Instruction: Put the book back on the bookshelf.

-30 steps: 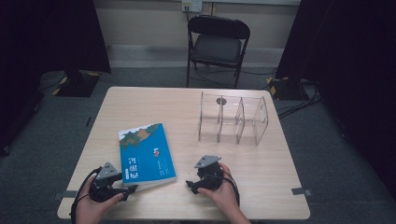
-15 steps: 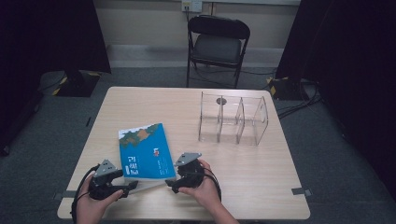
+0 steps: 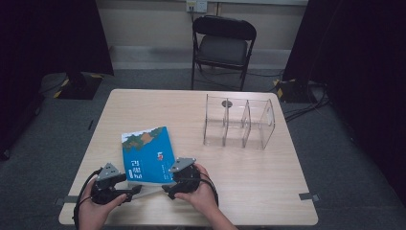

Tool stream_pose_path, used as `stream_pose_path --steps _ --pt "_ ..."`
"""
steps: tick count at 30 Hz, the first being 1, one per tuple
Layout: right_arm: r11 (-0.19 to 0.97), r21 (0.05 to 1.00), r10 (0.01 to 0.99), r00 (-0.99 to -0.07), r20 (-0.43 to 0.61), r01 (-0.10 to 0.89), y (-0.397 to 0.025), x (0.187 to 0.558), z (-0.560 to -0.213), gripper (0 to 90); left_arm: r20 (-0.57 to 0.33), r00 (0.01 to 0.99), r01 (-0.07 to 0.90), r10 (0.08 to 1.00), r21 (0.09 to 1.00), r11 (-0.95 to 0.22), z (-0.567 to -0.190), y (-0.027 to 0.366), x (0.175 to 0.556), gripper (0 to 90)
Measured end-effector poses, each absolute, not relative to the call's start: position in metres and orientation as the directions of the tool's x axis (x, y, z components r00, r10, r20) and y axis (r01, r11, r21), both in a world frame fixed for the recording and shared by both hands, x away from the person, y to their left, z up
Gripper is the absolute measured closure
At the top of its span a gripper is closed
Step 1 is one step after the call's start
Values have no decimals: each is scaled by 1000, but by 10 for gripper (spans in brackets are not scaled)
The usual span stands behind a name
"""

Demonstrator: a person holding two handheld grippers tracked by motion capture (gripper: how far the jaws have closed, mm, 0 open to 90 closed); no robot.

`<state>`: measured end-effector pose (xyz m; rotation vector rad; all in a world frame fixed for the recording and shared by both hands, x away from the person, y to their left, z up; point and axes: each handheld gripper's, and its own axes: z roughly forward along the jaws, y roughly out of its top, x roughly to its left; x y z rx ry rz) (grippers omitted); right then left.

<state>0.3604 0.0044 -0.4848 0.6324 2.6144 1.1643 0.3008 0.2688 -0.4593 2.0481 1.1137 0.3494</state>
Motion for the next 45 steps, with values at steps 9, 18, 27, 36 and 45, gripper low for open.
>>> stream_pose_path --steps 9,18,27,36,45 --pt "608 739 468 -883 -39 290 9 359 -483 112 -117 578 600 807 732 -323 -459 268 301 271" --pt "619 744 449 -890 -73 251 13 355 -478 125 -117 580 600 806 730 -326 -459 268 301 270" --pt "630 751 404 -909 -100 197 27 350 -479 123 -116 581 599 806 731 -327 -460 268 301 270" --pt "659 743 376 -907 -188 119 38 345 -483 234 -121 580 606 806 725 -327 -462 268 301 270" --pt "642 761 316 -937 -146 98 30 346 -473 555 -132 585 588 800 749 -306 -465 272 301 275"
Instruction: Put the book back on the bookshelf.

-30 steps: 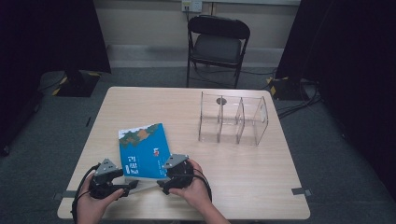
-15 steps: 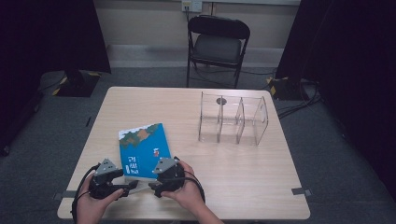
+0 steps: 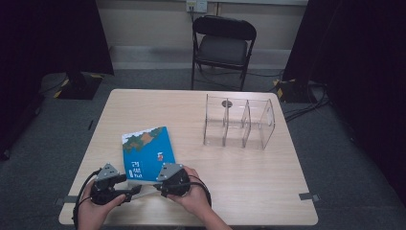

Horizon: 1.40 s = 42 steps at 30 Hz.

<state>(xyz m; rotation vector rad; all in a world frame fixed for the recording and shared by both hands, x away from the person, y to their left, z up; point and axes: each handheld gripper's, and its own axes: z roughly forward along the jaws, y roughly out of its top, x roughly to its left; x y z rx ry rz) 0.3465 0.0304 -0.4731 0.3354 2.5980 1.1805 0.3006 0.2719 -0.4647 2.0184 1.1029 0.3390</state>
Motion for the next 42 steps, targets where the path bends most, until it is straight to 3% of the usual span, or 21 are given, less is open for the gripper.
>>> stream_pose_path --steps 5,9,18,42 --pt "649 757 306 -937 -168 76 30 344 -469 676 -77 621 555 780 746 -368 -468 269 299 260" --pt "650 756 306 -937 -170 75 29 344 -465 721 -62 640 550 766 734 -399 -471 272 295 250" --pt "674 733 303 -939 -162 91 30 346 -457 743 -63 661 542 748 730 -417 -474 271 294 203" --pt "674 726 328 -936 -126 139 30 353 -430 766 -108 664 549 740 742 -385 -481 282 286 176"
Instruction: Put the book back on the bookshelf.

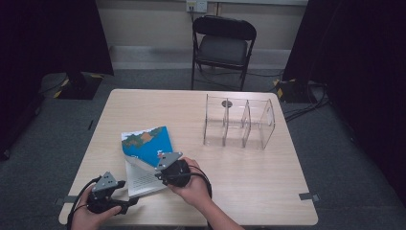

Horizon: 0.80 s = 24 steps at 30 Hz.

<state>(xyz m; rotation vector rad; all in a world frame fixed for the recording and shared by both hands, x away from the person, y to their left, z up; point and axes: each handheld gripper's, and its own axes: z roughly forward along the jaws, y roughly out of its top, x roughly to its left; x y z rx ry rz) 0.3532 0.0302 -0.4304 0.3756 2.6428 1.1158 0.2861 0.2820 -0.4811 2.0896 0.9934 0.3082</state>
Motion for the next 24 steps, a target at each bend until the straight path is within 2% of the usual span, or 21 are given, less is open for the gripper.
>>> stream_pose_path --steps 18,24 --pt "671 723 346 -932 -108 165 32 356 -419 767 -103 653 565 751 726 -392 -498 274 286 137" --pt "676 717 356 -928 -112 173 32 358 -413 768 -48 653 547 756 720 -427 -499 269 287 124"
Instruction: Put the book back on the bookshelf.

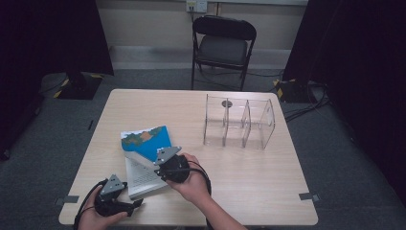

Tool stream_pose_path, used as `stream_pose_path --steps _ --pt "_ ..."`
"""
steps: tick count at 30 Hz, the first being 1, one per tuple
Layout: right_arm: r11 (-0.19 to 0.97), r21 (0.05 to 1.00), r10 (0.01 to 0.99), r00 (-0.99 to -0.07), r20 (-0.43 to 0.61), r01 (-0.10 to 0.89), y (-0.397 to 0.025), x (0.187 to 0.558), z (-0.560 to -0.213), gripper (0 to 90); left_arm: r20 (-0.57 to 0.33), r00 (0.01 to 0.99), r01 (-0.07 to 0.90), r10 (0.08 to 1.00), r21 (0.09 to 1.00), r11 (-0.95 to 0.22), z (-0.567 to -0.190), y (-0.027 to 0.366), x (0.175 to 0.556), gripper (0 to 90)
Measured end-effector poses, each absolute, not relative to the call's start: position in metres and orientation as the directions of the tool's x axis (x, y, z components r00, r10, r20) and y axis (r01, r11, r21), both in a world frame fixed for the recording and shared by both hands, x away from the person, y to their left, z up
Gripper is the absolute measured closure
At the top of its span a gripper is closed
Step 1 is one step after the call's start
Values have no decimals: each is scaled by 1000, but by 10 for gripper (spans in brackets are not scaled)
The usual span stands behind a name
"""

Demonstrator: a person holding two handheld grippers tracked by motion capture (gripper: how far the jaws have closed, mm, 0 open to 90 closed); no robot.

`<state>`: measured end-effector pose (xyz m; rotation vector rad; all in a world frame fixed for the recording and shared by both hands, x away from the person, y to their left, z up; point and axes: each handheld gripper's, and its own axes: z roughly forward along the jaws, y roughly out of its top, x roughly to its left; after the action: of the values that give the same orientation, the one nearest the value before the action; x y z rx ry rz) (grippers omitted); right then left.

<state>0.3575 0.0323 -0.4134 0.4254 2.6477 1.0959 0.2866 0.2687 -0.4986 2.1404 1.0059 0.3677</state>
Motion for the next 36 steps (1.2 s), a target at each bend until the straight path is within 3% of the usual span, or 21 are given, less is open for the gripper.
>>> stream_pose_path --steps 4,6,15,19,20,21,32,36 --pt "669 722 362 -926 -106 179 32 358 -413 769 -13 629 549 778 716 -432 -498 266 287 178" --pt "669 722 359 -927 -106 177 31 358 -413 769 -9 619 556 786 711 -429 -496 267 288 261" --pt "674 717 357 -928 -105 178 24 358 -418 767 -44 620 583 784 695 -422 -489 262 292 313" --pt "669 719 366 -926 -95 191 20 356 -422 767 -10 615 546 789 727 -416 -481 262 291 366" --pt "671 717 363 -927 -95 190 18 355 -424 766 -5 604 534 797 745 -400 -478 263 290 467" --pt "672 714 369 -925 -93 196 18 354 -424 766 -5 605 519 796 760 -390 -475 265 291 485" --pt "674 713 361 -928 -89 194 14 349 -447 742 -15 603 489 797 797 -355 -472 261 294 502" --pt "652 729 360 -931 -56 208 12 348 -451 680 -19 599 490 800 799 -348 -471 258 295 496"
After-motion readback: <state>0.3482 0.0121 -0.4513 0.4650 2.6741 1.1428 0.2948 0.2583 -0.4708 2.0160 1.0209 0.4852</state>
